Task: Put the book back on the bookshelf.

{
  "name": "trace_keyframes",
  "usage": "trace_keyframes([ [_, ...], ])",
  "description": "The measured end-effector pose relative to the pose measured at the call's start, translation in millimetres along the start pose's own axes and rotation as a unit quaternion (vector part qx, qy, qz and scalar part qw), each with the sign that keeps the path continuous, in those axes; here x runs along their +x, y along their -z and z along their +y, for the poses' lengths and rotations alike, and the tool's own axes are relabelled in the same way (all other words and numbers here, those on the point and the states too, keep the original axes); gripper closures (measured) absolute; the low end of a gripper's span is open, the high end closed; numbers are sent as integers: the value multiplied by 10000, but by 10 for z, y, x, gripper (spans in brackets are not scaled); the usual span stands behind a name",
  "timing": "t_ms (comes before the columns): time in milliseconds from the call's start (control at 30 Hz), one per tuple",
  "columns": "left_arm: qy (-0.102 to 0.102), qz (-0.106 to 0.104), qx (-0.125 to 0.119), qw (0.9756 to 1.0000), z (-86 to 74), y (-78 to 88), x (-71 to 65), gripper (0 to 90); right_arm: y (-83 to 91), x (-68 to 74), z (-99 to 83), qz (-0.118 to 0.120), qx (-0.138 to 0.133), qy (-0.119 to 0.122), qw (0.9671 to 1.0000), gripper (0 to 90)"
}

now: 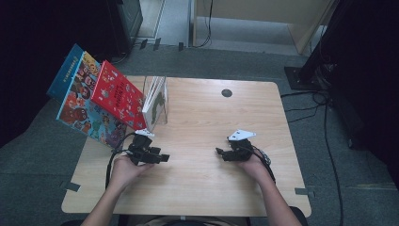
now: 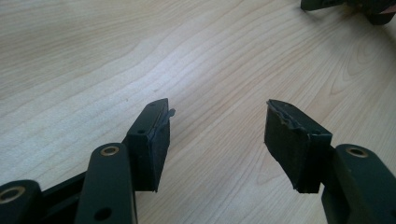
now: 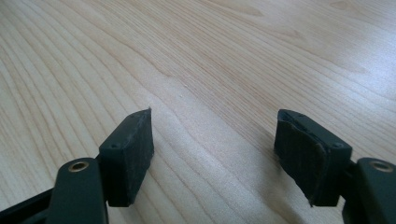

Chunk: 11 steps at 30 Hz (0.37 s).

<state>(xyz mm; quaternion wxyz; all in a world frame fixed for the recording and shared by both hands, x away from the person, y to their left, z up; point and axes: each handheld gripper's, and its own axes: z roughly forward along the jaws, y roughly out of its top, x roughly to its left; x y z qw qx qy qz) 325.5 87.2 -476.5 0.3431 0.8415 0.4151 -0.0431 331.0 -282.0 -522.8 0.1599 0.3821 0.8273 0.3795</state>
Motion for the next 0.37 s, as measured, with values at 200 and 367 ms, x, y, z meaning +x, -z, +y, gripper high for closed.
trace_keyframes([
  [200,93,11,-46,9999,-49,-31,47,404,-8,14,5,6,17,4,10000,254],
  [367,28,64,23,10000,-67,-40,57,392,-9,15,5,18,17,19,10000,248],
])
